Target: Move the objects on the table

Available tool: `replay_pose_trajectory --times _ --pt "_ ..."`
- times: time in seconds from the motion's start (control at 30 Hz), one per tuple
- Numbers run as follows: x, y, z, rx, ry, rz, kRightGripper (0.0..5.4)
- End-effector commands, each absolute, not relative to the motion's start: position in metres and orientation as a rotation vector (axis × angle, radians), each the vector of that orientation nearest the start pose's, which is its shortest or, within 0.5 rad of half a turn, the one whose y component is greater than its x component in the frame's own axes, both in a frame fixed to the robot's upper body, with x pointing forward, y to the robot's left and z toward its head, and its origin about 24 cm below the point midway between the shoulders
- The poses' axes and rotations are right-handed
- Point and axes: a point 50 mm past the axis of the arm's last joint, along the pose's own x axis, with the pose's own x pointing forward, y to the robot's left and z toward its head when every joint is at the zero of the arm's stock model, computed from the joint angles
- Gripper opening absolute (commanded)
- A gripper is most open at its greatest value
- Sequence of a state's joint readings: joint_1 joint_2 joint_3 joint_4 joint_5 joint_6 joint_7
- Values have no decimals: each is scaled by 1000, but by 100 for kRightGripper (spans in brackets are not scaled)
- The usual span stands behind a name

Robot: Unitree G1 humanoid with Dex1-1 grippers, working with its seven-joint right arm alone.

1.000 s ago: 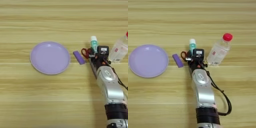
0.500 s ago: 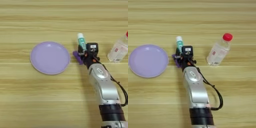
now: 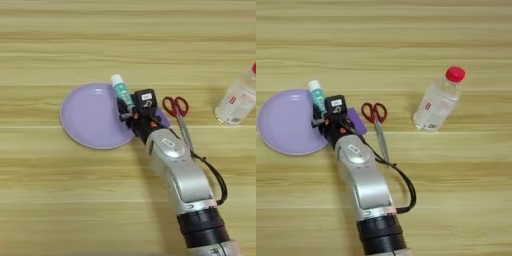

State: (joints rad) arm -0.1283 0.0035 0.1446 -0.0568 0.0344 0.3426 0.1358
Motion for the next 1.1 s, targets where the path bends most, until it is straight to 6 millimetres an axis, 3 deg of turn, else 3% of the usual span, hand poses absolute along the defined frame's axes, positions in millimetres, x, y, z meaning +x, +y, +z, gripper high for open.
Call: replay_pose_trajectory --times 0.03,0.3,1.1 --pt "278 -87 74 8 71 348 169" --pt "277 -80 64 7 138 384 169" --pt "279 -85 59 43 198 377 169"
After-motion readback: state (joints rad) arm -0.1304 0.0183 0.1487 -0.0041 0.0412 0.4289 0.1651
